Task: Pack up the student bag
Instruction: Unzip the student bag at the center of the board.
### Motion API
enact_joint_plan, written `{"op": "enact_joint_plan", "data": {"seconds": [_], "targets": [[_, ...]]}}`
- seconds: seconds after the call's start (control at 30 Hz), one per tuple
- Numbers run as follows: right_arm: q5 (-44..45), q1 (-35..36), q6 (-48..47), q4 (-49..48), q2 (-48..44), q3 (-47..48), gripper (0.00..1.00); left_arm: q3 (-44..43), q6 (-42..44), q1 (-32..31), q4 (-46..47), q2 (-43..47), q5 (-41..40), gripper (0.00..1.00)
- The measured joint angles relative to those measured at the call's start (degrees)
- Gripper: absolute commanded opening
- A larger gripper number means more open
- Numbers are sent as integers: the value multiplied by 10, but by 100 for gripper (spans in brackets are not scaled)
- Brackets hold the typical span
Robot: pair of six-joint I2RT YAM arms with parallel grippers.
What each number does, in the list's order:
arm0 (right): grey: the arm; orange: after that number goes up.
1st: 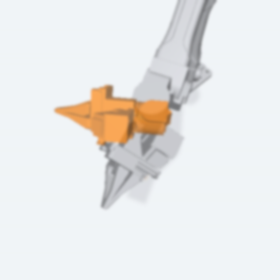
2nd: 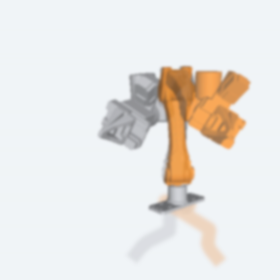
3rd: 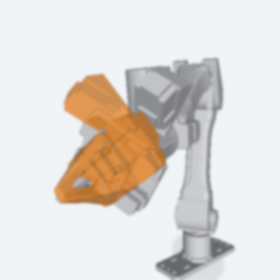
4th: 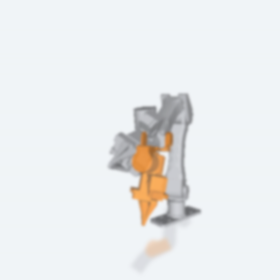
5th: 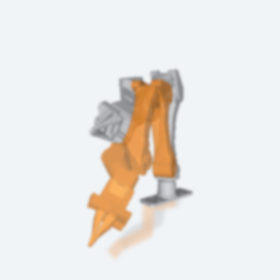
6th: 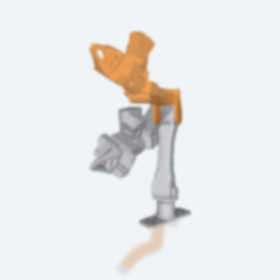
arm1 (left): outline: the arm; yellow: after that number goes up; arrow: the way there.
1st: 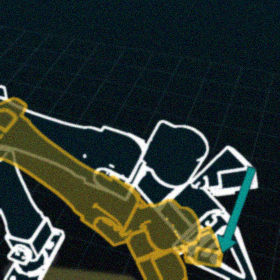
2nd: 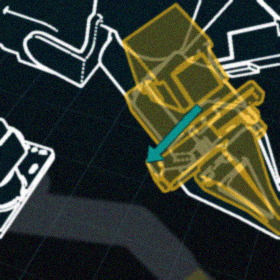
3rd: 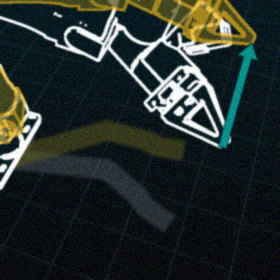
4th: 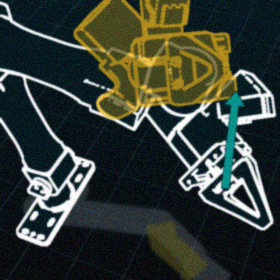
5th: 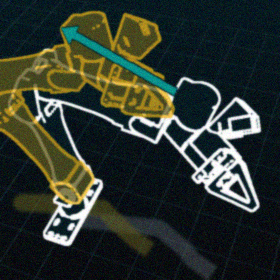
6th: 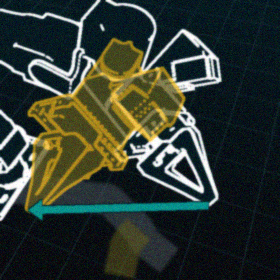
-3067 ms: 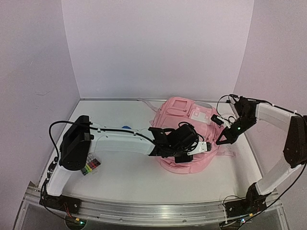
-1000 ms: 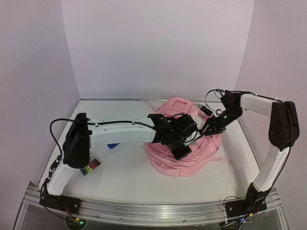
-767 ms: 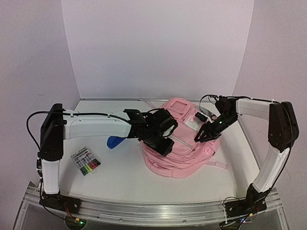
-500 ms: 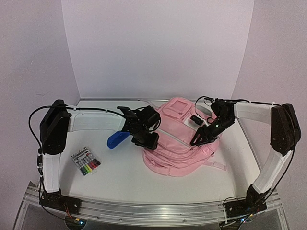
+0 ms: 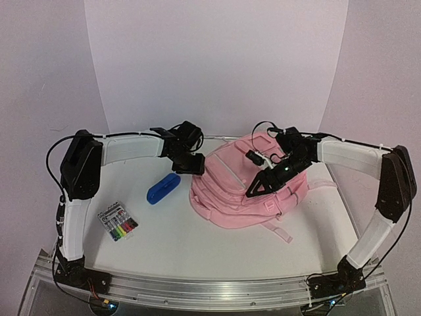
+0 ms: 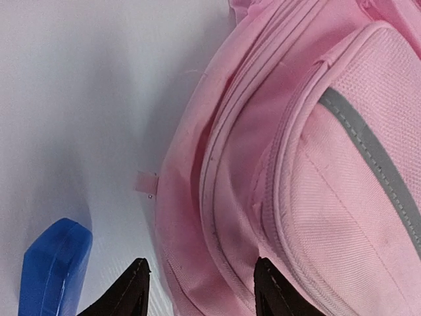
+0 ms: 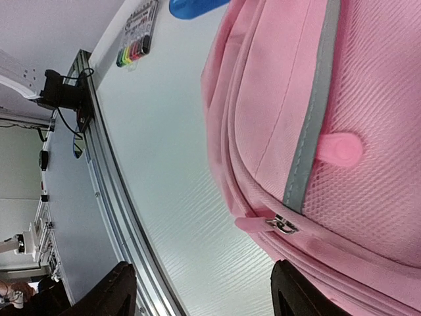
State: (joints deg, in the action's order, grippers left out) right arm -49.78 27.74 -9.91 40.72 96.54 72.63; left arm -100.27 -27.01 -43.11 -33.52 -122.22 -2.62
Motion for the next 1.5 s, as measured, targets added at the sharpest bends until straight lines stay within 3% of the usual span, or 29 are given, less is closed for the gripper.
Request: {"op": "enact_joint_plan", "data": {"seconds": [0.17,0.3,0.5,0.6,0.73,0.87,1.1,1.5], "targets": [[26,-63,-14,27,-15,51,68,61,-1,-35,42,51,-25,61],[81,-103,-18,34,-7,81,69,71,-14,-122,54,86,-53,61],[89,-100,-3,39,63,110,68,71,-65,-225,76,79,-52,59],[76,-97,6,37,98,119,64,71,-97,-223,79,54,-50,59],[57,-85,19,32,121,126,48,80,-122,-196,92,32,-44,58],[52,-70,37,7,134,126,44,107,-134,-161,113,38,-25,56],[44,-53,112,-65,135,110,27,157,-86,-105,160,67,-10,57],[24,-51,208,-101,139,99,27,167,-39,-205,185,96,-59,58]]}}
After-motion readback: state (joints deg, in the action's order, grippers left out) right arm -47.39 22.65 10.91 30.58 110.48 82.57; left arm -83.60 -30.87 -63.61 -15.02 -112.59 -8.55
